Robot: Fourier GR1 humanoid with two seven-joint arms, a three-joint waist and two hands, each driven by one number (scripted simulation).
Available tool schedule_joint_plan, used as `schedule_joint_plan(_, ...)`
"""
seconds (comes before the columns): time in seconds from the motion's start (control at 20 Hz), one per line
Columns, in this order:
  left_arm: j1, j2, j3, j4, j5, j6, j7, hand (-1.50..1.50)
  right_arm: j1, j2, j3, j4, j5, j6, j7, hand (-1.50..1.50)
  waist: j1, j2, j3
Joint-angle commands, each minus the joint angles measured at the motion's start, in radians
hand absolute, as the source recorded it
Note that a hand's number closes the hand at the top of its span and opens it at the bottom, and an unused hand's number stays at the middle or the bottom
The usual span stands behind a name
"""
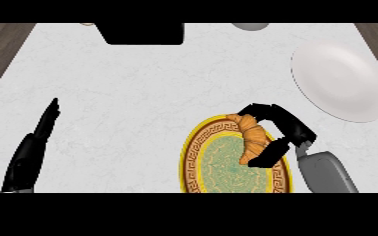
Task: Pick the croissant from the plate and place it in the plate
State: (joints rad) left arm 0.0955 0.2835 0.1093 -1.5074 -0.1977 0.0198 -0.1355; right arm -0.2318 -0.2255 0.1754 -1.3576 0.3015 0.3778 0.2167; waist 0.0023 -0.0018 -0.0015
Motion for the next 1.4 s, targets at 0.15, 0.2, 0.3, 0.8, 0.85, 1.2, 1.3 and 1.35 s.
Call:
schedule_joint_plan(0.15,-0.004,-0.03,0.001,-0.009,-0.007,-0.002,0.018,0.0,0.005,-0.221,-0.126,0.076,0.01,0.095,-0.17,1.5,-0.008,0.003,0.002)
schedule_joint_plan(0.2,-0.019,0.009,0.029,-0.009,0.003,-0.019,0.02,0.0,-0.009,-0.31,-0.177,0.116,0.033,0.09,-0.196,1.5,-0.012,0.006,0.003)
schedule_joint_plan(0.3,0.0,-0.001,0.029,-0.009,0.005,-0.01,0.003,0.0,-0.003,-0.462,-0.239,0.196,0.088,0.082,-0.224,1.5,-0.01,0.019,0.006)
schedule_joint_plan(0.8,0.007,-0.005,0.021,-0.016,0.011,-0.023,-0.011,0.0,0.001,-0.796,-0.445,0.495,0.184,-0.117,-0.498,1.5,0.021,0.032,0.018)
schedule_joint_plan(0.85,-0.023,0.012,0.021,-0.023,0.014,-0.037,0.005,0.0,-0.015,-0.806,-0.461,0.525,0.186,-0.145,-0.528,1.5,0.023,0.034,0.019)
schedule_joint_plan(1.2,-0.024,0.002,0.012,-0.006,0.008,-0.037,0.005,0.0,-0.074,-0.851,-0.6,0.691,0.142,-0.341,-0.792,1.5,0.033,0.026,0.016)
schedule_joint_plan(1.3,-0.023,-0.008,0.004,-0.015,0.006,-0.032,0.009,0.0,-0.088,-0.879,-0.627,0.719,0.114,-0.326,-0.914,1.5,0.03,0.021,0.016)
schedule_joint_plan(1.35,-0.018,-0.011,0.003,-0.011,0.008,-0.035,-0.004,0.0,-0.106,-0.883,-0.644,0.732,0.099,-0.33,-0.96,1.5,0.034,0.02,0.015)
